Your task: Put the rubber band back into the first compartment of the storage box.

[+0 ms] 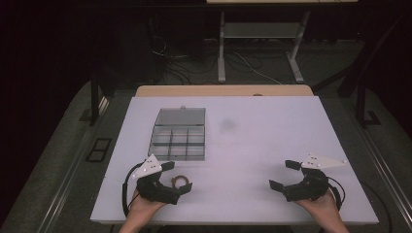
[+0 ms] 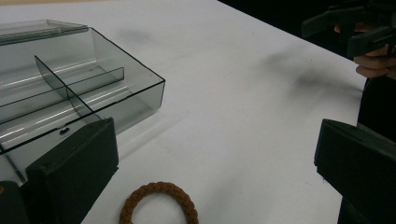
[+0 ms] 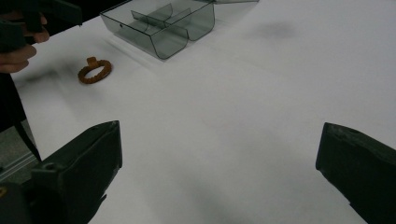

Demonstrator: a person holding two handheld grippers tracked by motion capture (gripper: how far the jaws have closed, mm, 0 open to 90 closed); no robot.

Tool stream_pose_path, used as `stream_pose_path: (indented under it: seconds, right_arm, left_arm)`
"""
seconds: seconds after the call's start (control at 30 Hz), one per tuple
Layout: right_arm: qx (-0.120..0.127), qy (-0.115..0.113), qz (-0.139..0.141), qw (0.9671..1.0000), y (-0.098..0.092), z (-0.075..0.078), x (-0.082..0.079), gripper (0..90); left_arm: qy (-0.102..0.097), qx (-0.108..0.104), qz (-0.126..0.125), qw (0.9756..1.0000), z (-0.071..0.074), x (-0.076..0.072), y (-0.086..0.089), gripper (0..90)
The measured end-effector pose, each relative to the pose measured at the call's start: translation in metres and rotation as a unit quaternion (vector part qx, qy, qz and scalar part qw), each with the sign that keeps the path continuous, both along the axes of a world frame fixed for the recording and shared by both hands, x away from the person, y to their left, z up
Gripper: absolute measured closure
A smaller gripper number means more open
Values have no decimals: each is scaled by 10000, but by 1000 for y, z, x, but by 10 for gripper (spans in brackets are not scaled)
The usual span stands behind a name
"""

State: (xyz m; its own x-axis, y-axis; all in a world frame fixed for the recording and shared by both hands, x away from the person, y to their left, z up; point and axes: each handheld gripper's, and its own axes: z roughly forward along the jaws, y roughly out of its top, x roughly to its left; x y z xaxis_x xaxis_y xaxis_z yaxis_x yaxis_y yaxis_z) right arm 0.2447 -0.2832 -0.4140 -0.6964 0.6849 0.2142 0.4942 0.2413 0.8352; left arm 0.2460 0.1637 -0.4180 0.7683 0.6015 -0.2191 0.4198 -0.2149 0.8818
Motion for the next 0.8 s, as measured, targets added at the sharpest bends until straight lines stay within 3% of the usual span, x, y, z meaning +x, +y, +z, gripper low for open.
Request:
stream_pose_path:
  seconds: [0.8]
  right_arm:
    - [-43, 130, 132, 9998, 3, -3, 0, 6]
  left_arm:
    - [-54, 97, 100, 9999, 3, -1, -2, 0]
